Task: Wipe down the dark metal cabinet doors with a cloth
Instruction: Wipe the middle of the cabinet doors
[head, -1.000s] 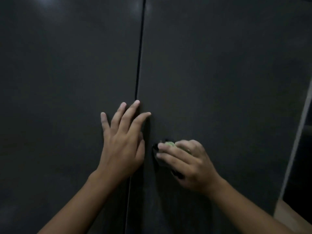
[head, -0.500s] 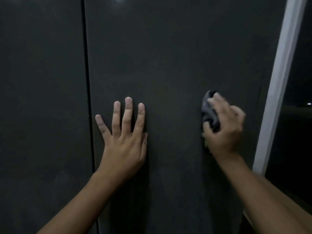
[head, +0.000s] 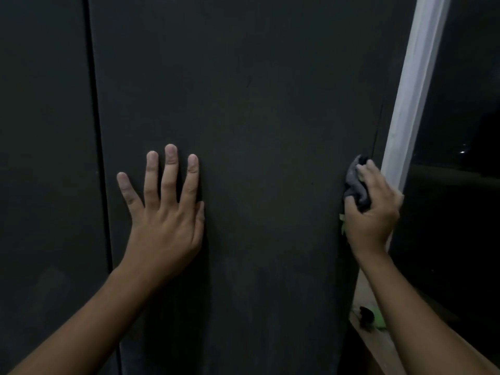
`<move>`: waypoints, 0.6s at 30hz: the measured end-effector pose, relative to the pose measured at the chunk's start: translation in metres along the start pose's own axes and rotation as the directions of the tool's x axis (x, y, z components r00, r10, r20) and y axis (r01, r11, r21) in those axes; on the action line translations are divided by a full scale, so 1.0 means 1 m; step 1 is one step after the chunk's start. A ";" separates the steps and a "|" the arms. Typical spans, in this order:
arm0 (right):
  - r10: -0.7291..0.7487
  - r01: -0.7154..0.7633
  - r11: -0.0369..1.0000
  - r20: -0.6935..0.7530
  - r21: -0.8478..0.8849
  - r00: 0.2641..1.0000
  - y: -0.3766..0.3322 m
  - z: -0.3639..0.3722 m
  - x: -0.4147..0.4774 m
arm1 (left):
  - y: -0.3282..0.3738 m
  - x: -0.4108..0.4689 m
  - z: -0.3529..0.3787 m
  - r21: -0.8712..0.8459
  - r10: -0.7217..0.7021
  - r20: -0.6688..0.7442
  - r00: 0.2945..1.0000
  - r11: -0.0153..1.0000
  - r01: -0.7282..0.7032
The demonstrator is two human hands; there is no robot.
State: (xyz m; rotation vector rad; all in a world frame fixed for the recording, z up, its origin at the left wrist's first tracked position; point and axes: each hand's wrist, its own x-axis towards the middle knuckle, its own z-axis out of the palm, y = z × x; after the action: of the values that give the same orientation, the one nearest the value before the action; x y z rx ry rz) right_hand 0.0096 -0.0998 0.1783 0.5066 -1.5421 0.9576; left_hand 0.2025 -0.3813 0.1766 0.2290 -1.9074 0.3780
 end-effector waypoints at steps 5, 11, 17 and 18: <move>-0.467 0.459 0.883 0.250 0.096 0.848 -0.010 0.000 -0.060 | 0.002 -0.002 0.002 -0.030 -0.010 0.000 1.000 1.000 0.010; -0.605 0.594 0.792 0.310 0.143 0.733 -0.006 -0.004 -0.018 | 0.005 -0.003 0.004 -0.044 -0.026 -0.016 1.000 0.999 0.025; -0.368 0.354 0.921 0.066 0.162 0.927 -0.102 0.038 0.007 | 0.008 -0.004 0.004 -0.018 -0.038 -0.018 0.999 0.999 0.038; -0.428 0.408 0.894 0.083 0.184 0.900 -0.115 0.044 0.003 | 0.007 -0.005 0.003 -0.011 -0.033 -0.018 0.999 0.999 0.033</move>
State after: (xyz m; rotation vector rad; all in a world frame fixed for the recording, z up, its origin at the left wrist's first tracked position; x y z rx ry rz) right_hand 0.0714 -0.1997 0.2156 0.9874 -1.3859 0.7258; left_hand 0.1989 -0.3760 0.1702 0.2486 -1.8849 0.3465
